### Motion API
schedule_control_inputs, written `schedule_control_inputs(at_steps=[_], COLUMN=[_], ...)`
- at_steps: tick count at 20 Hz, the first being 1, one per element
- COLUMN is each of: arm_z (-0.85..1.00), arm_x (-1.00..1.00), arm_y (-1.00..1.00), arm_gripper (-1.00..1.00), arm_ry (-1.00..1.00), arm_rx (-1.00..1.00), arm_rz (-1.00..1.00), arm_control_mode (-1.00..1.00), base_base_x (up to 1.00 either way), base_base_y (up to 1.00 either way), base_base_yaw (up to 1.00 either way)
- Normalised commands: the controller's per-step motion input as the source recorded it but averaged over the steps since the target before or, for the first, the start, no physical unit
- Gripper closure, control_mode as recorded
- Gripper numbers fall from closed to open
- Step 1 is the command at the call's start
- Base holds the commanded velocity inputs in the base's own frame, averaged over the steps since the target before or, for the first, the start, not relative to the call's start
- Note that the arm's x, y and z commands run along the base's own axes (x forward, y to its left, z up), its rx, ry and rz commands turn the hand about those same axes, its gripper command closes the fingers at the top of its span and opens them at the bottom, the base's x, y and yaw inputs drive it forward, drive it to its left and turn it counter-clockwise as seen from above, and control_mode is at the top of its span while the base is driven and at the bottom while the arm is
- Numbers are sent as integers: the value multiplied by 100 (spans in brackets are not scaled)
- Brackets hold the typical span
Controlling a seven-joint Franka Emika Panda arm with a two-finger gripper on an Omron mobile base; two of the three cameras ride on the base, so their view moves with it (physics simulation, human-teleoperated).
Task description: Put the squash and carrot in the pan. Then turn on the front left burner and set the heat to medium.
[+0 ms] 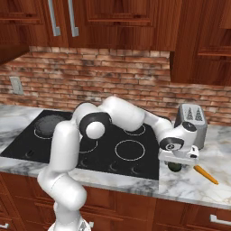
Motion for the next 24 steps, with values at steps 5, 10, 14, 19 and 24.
schedule_control_inputs(at_steps=[5,10,14,19,24], arm_z=[0,0,39,94,80], arm_x=[0,-7,-7,0,15], arm_y=[0,0,20,82,100], arm_gripper=[100,100,100,100,100], arm_ry=[0,0,1,10,12], arm_rx=[0,0,0,0,0], arm_rz=[0,0,0,0,0], arm_control_mode=[-100,-100,-100,-100,-100], base_base_x=[0,0,0,0,0], base_base_y=[0,0,0,0,0], base_base_yaw=[0,0,0,0,0])
